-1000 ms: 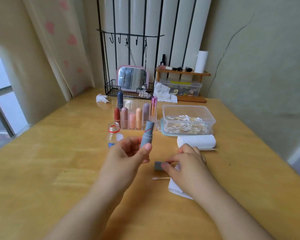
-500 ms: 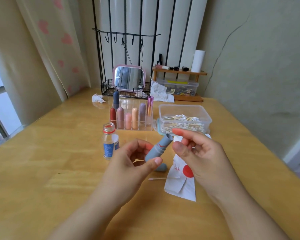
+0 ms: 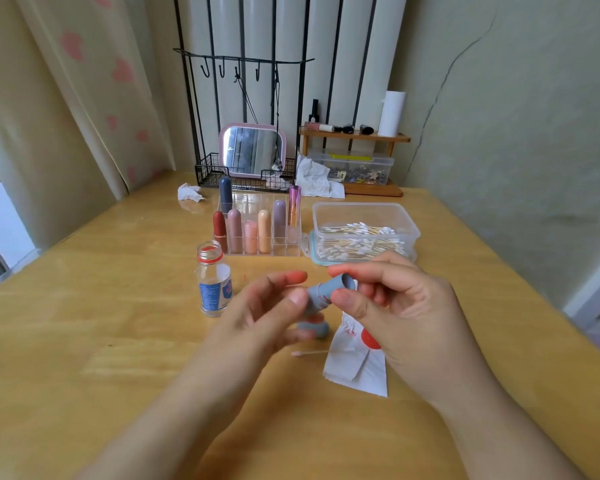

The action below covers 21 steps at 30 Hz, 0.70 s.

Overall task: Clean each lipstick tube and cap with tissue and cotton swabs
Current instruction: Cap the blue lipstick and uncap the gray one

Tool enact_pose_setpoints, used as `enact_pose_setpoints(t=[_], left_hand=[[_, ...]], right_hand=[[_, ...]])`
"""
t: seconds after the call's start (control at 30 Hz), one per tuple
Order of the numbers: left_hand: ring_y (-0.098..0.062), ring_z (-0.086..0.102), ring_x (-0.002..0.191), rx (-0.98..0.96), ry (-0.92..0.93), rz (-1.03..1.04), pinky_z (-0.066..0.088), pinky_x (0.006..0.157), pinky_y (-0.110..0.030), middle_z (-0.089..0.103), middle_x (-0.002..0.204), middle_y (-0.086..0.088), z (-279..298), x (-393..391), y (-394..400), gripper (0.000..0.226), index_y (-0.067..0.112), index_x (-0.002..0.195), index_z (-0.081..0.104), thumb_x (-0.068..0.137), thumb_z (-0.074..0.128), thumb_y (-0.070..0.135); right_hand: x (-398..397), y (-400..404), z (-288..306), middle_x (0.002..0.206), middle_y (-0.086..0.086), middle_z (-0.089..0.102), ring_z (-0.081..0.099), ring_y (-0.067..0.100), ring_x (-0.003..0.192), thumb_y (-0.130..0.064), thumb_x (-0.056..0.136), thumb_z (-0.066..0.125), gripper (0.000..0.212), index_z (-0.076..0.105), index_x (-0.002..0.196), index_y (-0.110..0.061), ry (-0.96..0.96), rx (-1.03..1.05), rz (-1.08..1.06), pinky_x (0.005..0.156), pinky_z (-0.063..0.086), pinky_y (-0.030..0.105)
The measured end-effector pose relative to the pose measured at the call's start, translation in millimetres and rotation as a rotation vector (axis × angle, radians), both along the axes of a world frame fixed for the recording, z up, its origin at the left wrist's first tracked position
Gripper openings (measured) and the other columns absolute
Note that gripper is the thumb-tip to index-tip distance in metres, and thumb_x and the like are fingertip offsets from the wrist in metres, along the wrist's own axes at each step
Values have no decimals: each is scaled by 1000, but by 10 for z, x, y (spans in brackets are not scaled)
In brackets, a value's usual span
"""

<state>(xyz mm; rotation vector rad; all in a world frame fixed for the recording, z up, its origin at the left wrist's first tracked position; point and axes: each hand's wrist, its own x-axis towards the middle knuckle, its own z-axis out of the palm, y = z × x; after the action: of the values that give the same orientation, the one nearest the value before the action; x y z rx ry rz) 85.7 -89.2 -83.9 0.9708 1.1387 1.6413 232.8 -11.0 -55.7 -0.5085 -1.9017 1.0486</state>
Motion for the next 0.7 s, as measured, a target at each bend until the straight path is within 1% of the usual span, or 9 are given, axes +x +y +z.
enact_pose_setpoints(t=[0.07, 0.13, 0.2, 0.23, 0.3, 0.37, 0.43, 0.57, 0.7], left_hand=[[-24, 65, 80, 5, -105, -101, 54, 72, -30, 68, 90, -14, 30, -9, -13, 47, 1, 114, 60, 79, 61, 33], [-22, 60, 71, 21, -118, -126, 52, 70, -30, 62, 78, -14, 45, -5, -19, 47, -10, 107, 58, 81, 61, 29], [-18, 58, 64, 33, -132, -126, 52, 68, -28, 55, 69, -12, 51, 0, -30, 46, -15, 98, 54, 81, 59, 27], [-17, 57, 61, 41, -132, -129, 52, 66, -26, 52, 65, -11, 54, 0, -35, 43, -12, 94, 55, 82, 59, 29], [-16, 58, 60, 67, -121, -137, 52, 65, -25, 51, 63, -10, 52, -10, -33, 43, -4, 89, 59, 78, 69, 36], [-16, 60, 62, 105, -125, -145, 53, 69, -26, 56, 65, -9, 14, -29, -17, 46, 5, 84, 65, 65, 81, 43], [-15, 62, 65, 133, -138, -137, 54, 73, -27, 63, 70, -6, -11, -35, -4, 48, 8, 85, 70, 57, 86, 44], [-16, 65, 68, 173, -150, -98, 54, 73, -27, 68, 77, -5, -8, -8, 1, 47, 13, 83, 74, 50, 89, 43], [-18, 66, 72, 149, -67, -48, 55, 76, -32, 68, 79, -5, -22, 16, 0, 57, 8, 91, 70, 56, 83, 51]], right_hand=[[-2, -9, 11, 71, -16, 48, 45, 6, 67, -45, 64, 72, 27, 72, 91, -43, 6, 41, 0, 57, 41, 15], [-5, -20, 15, 71, -17, 49, 45, 6, 68, -47, 65, 68, 27, 72, 91, -43, 10, 65, -9, 57, 43, 18], [-10, -24, 13, 71, -18, 49, 45, 7, 67, -47, 66, 67, 25, 72, 90, -42, 15, 77, -21, 57, 43, 20], [-11, -26, 13, 70, -18, 49, 45, 7, 67, -47, 67, 67, 24, 72, 89, -42, 21, 82, -26, 57, 44, 21], [-18, -31, 13, 70, -17, 49, 45, 7, 66, -47, 67, 68, 23, 72, 89, -41, 40, 87, -38, 56, 44, 20], [-21, -40, 12, 71, -16, 49, 45, 7, 67, -47, 69, 67, 22, 72, 89, -41, 47, 89, -39, 56, 44, 17], [-16, -53, 11, 72, -17, 49, 45, 6, 67, -46, 70, 67, 22, 71, 91, -41, 45, 101, -39, 55, 42, 14], [-9, -62, 20, 74, -14, 51, 46, 5, 68, -44, 72, 66, 23, 70, 95, -40, 46, 125, -53, 54, 44, 15], [-14, -51, 10, 74, -12, 51, 47, 6, 67, -47, 71, 65, 24, 70, 93, -41, 44, 82, -52, 55, 44, 14]])
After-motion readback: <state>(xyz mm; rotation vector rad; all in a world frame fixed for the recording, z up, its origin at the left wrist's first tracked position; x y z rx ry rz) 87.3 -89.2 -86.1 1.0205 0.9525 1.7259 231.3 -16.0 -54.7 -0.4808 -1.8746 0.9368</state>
